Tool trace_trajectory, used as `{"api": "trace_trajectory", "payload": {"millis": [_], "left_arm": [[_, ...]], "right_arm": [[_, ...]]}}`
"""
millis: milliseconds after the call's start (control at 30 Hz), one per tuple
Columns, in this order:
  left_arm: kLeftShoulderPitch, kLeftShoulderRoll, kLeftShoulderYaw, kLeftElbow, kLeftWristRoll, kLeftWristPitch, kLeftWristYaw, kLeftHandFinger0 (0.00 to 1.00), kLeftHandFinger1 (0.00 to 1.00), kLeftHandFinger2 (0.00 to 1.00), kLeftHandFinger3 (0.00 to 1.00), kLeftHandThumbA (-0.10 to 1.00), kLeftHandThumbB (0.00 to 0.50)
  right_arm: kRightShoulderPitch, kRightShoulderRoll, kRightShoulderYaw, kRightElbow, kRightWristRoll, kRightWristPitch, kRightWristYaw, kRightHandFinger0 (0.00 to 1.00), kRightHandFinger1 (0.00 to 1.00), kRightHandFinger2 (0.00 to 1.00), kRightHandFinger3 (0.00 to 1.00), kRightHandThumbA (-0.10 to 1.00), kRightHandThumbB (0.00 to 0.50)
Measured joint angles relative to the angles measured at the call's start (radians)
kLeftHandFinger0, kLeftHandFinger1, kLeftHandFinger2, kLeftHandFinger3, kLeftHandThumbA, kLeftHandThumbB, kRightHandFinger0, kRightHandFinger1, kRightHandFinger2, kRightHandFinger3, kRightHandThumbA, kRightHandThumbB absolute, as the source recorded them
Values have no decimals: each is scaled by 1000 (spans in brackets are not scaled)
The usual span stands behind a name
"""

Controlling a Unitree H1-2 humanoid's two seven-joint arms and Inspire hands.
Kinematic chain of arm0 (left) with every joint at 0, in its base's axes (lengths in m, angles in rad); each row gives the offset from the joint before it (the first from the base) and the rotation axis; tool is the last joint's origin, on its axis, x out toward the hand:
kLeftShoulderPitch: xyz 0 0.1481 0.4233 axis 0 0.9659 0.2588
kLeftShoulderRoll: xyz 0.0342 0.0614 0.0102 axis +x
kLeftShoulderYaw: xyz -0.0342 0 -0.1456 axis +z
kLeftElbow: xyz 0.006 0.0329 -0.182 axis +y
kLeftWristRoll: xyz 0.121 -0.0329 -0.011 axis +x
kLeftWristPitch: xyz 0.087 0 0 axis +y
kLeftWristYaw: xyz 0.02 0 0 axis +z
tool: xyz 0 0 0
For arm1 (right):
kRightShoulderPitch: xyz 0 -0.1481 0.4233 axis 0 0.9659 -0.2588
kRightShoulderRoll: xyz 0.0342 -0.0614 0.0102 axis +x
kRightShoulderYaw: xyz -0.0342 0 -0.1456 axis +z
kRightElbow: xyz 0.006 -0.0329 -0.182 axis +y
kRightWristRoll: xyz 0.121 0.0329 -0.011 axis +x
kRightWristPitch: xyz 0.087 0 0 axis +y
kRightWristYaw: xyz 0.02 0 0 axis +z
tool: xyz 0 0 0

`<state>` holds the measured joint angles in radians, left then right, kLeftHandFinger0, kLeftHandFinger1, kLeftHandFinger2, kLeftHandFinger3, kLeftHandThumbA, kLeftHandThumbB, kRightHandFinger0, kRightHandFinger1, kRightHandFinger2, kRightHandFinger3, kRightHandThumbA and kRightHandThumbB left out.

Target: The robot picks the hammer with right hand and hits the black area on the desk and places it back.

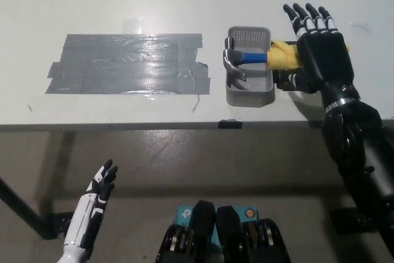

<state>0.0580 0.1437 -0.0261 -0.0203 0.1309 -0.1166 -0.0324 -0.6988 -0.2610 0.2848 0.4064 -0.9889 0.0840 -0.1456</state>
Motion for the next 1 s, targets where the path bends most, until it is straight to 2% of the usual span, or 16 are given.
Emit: {"api": "trace_trajectory", "payload": {"millis": [33, 100, 267, 533, 1000], "left_arm": [[0, 0, 0, 0, 0, 0, 0, 1000, 1000, 1000, 1000, 1000, 86], [-1, 0, 0, 0, 0, 0, 0, 1000, 1000, 1000, 1000, 1000, 70], [-2, 1, 0, 0, 1, 0, 0, 1000, 1000, 1000, 1000, 1000, 70], [-3, 2, 0, -1, 3, 0, 0, 1000, 1000, 1000, 1000, 1000, 71], [-8, 2, 1, -1, 8, -1, 0, 1000, 1000, 1000, 1000, 1000, 43]], "right_arm": [[-2, 0, 3, 13, -2, 3, 0, 1000, 1000, 1000, 1000, 977, 381], [-5, -1, 9, 32, -3, 12, 0, 1000, 1000, 1000, 1000, 980, 385], [-23, -1, 21, 60, -3, 23, 0, 1000, 1000, 1000, 1000, 994, 387], [-56, 0, 37, 129, -2, 34, -2, 1000, 1000, 1000, 1000, 982, 383], [-120, 16, 69, 275, 4, 32, -48, 1000, 1000, 1000, 1000, 1000, 378]]}}
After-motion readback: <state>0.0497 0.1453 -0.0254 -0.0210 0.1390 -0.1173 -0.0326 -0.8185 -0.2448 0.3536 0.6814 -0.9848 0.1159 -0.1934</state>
